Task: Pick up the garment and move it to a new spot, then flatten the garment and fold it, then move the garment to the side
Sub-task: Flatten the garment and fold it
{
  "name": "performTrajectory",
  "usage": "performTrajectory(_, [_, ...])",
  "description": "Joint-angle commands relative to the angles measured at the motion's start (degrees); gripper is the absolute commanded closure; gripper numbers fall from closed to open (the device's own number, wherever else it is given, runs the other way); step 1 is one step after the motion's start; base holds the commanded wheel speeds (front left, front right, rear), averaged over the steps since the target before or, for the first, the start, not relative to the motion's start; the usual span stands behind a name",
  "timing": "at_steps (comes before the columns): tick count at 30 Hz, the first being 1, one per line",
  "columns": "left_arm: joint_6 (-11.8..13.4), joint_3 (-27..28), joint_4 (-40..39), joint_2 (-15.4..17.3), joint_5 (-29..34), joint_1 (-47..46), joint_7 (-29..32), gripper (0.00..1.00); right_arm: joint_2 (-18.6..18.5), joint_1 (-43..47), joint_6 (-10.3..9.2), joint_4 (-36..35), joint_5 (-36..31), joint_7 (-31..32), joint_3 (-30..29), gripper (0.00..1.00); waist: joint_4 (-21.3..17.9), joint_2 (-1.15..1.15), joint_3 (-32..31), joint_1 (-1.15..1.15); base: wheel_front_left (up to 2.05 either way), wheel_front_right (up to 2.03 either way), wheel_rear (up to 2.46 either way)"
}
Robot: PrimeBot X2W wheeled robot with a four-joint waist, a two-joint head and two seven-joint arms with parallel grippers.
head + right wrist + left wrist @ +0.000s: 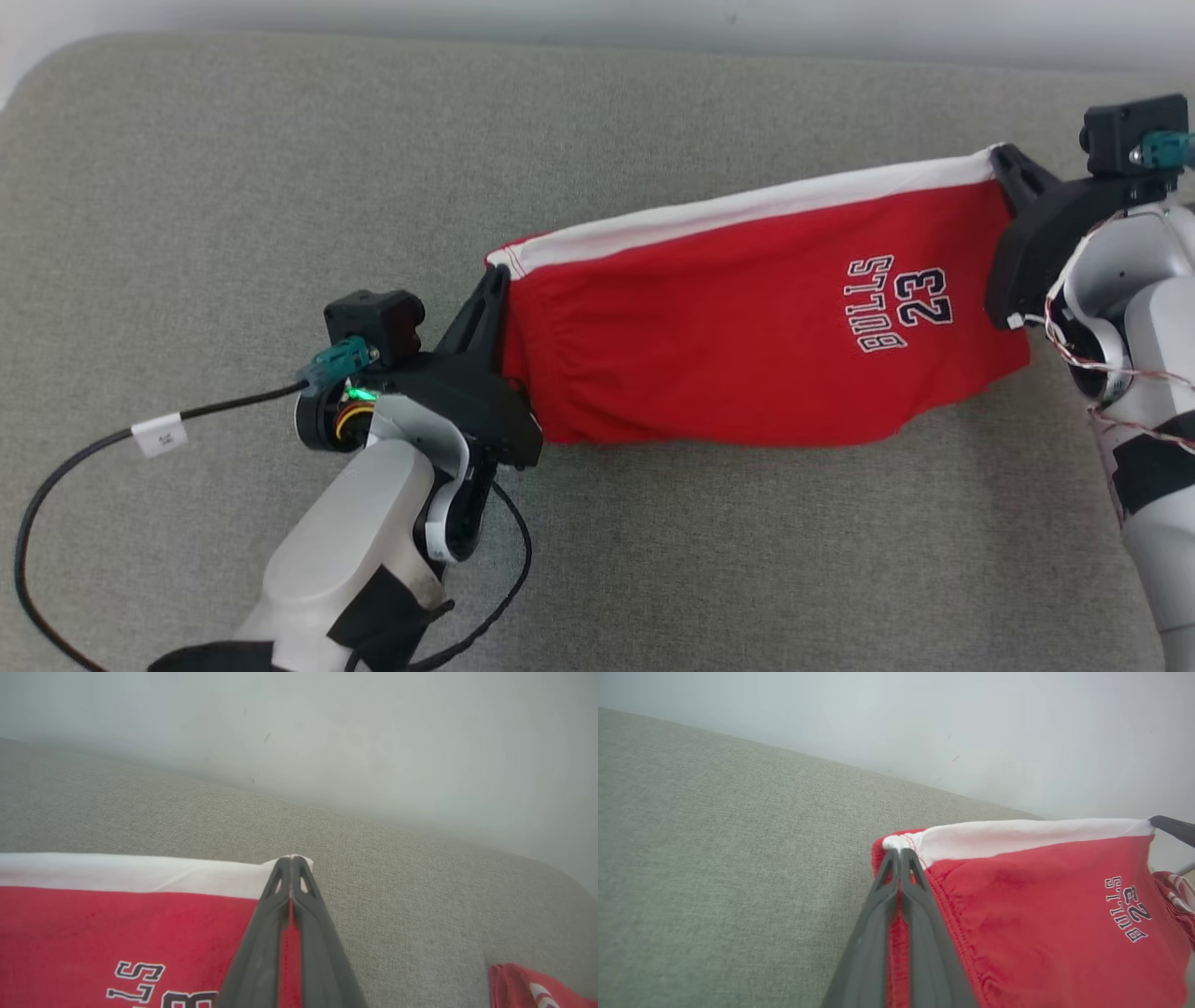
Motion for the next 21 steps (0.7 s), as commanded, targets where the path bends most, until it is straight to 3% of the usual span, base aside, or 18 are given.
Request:
performTrajectory(1, [-0.4,-0.3,1.3,-0.3,0.6,-1.5,-0.4,1.0,0.2,-1.5,-0.15,1.5,-0.9,-0.8,0.5,1.0,0.5,-0.01,2.2,-0.02,0.0,0.0,0.0])
performTrajectory(8, [-1.0,-0.6,5.9,-1.4,0.9,-5.2,-2.0,1.0,0.5,-6.2,-0.15,7.5,-1.9,-4.2,2.4,1.0,0.7,-0.01,3.9,-0.02,0.0,0.0,0.0])
performTrajectory(9, [-0.8,-0.4,6.3,-1.5,1.1,-5.6,-2.6,0.64,0.5,-6.7,-0.15,8.1,-2.2,-5.0,2.6,0.55,0.8,-0.01,4.0,-0.02,0.0,0.0,0.0])
performTrajectory(10, [-0.9,-0.4,6.7,-1.6,1.3,-6.0,-2.9,0.02,0.7,-7.2,-0.15,9.0,-1.9,-5.8,2.5,0.04,0.9,-0.01,4.1,-0.02,0.0,0.0,0.0])
performTrajectory(11, [-0.9,-0.5,7.1,-1.7,1.4,-6.2,-3.3,0.0,0.9,-7.6,-0.15,9.8,-1.8,-6.4,2.4,0.0,0.9,-0.01,4.1,-0.02,0.0,0.0,0.0])
performTrajectory(17, [-1.2,-1.6,7.6,-1.4,4.0,-6.1,-4.5,0.0,1.2,-9.1,-0.15,12.0,-0.4,-7.7,2.5,0.0,1.0,-0.01,3.0,-0.02,0.0,0.0,0.0])
performTrajectory(21, [-0.1,-0.9,3.4,1.2,7.6,-2.0,-4.9,0.0,0.5,-7.6,-0.15,12.9,1.8,-1.8,2.8,0.0,0.7,-0.01,0.8,-0.02,0.0,0.0,0.0])
